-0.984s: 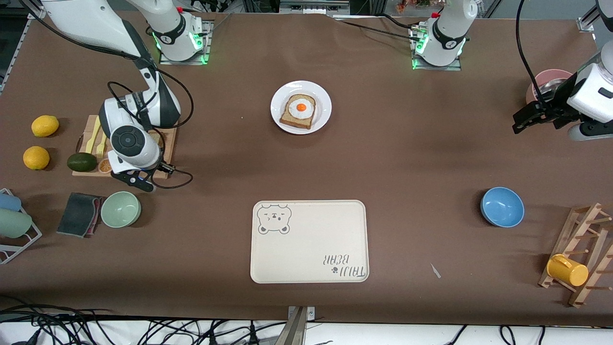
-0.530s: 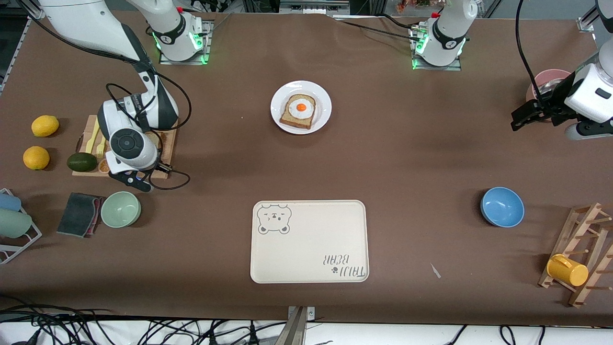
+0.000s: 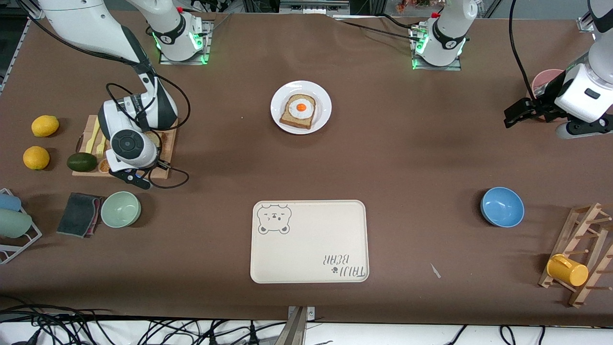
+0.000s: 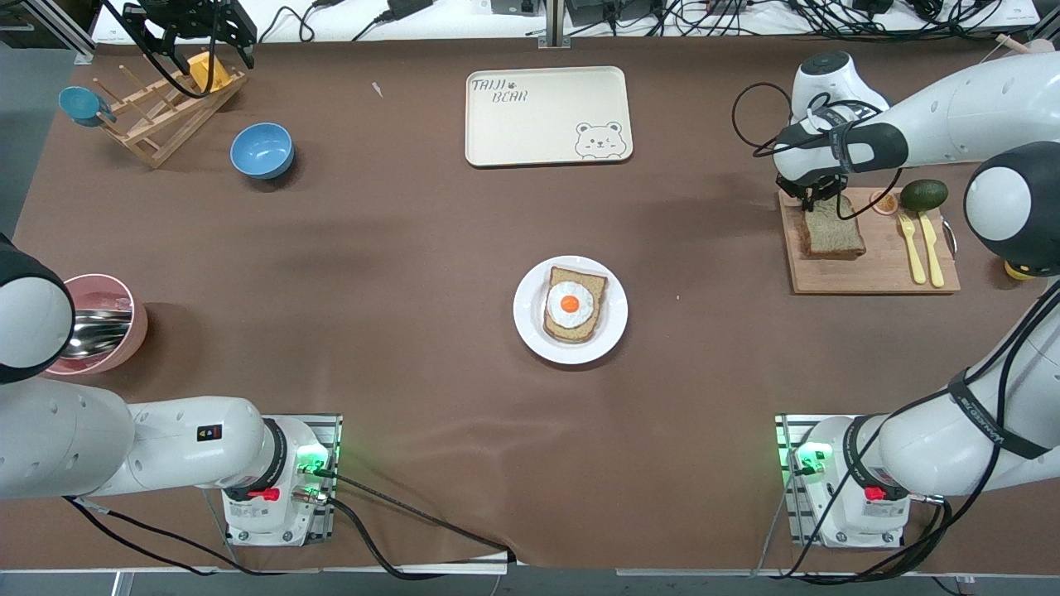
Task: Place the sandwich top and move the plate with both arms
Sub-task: 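Lift the bread with the right gripper and lower it onto the egg toast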
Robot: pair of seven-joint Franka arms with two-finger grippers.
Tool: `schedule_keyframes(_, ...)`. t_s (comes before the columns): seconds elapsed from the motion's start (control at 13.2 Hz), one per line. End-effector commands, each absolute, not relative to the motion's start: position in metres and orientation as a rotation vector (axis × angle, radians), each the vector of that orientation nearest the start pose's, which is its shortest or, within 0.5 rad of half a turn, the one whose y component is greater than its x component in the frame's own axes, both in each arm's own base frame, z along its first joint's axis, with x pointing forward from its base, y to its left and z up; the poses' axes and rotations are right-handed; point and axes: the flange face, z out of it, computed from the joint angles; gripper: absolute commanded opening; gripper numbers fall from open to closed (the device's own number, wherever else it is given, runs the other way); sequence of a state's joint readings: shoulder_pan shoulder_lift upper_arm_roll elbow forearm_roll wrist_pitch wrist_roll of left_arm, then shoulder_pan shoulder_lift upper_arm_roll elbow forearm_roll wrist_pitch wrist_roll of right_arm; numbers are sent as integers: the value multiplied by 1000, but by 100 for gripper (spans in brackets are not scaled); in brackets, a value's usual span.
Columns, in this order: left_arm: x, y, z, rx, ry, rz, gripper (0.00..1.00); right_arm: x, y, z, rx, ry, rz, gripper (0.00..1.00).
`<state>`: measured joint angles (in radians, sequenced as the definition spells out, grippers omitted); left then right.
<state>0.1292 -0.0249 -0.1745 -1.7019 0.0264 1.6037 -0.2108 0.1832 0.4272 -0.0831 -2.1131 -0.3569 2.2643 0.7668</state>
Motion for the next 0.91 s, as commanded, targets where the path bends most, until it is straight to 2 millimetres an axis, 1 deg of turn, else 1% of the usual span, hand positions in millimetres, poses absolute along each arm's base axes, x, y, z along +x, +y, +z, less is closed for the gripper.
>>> schedule_keyframes(0.0,542,-29,581,-3096,-266,121,100,546,50,192,-3438,716,223,0)
schedule_keyframes(0.08,542,-29,581,-3097,-259,122,100,550,55,201,-3446,712,229,0)
schedule_keyframes(0.15,543,-29,579,-3096,-261,126,100,553,64,210,-3465,709,268,0)
schedule_keyframes(0.38,542,-26,579,-3095,-268,143,100,566,109,255,-3521,639,412,0)
schedule_keyframes(0.45,542,-25,577,-3094,-270,148,100,565,127,267,-3529,622,454,0)
schedule_keyframes(0.53,545,-25,573,-3095,-270,160,100,564,150,281,-3524,601,489,0)
schedule_keyframes(0.61,545,-25,570,-3095,-270,167,100,563,166,290,-3508,586,511,0)
schedule_keyframes(0.68,545,-24,571,-3095,-273,165,100,559,189,301,-3455,603,536,0)
schedule_keyframes(0.76,545,-23,571,-3095,-273,165,100,555,207,308,-3411,675,560,0)
schedule_keyframes(0.83,545,-23,570,-3095,-273,167,100,548,232,317,-3370,738,564,0)
